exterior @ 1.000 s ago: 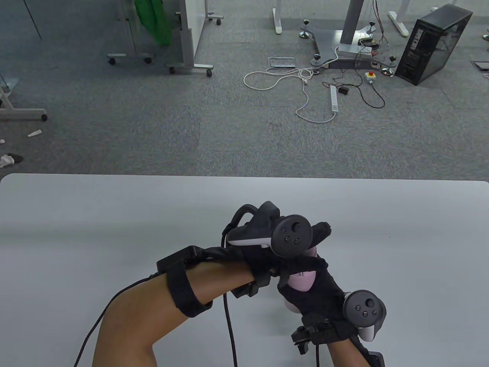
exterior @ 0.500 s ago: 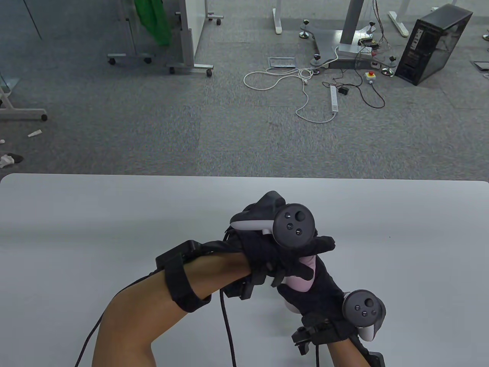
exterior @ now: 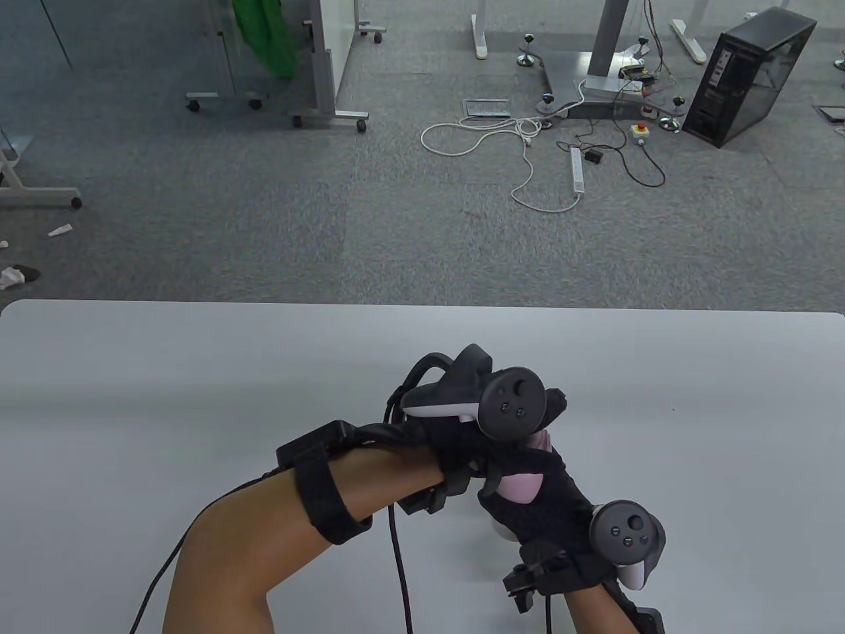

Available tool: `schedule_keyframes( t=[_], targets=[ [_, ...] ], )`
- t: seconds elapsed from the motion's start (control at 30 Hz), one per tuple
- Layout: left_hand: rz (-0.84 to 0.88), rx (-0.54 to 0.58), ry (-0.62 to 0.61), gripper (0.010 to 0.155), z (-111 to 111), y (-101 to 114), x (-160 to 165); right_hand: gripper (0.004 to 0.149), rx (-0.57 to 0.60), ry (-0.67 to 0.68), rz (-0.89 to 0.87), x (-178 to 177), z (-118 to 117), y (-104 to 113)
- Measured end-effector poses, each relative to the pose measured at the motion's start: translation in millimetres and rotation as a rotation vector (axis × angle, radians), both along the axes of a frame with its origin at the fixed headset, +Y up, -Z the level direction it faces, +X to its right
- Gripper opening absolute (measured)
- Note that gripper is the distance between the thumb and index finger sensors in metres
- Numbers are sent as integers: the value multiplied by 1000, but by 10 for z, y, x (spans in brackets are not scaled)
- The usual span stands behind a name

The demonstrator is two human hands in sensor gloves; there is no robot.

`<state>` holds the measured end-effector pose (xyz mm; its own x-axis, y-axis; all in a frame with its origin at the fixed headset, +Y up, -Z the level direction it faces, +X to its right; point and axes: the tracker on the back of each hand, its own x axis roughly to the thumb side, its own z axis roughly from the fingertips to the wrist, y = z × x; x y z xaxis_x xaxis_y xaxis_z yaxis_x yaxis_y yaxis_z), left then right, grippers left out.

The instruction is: Open thermos by twisting cap

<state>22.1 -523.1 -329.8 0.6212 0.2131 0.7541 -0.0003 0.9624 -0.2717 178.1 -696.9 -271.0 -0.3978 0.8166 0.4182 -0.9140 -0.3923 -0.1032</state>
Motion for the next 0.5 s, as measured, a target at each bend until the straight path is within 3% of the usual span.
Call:
schedule_keyframes(
  t=[0.17, 0.3, 0.43, 0.5],
  targets=[
    [34, -144, -111, 81, -26, 52, -2, 113, 2, -13, 5, 29, -3, -7],
    [45, -201, -138, 67, -7, 92, -9, 112, 7, -16, 1, 38, -4, 5],
    [-5, -147, -132, 66, 27, 96, 18, 112, 6, -12, 9, 23, -4, -22],
    [-34, -61, -111, 67, 51, 107, 25, 112, 8, -15, 21, 20, -2, -19]
  ],
)
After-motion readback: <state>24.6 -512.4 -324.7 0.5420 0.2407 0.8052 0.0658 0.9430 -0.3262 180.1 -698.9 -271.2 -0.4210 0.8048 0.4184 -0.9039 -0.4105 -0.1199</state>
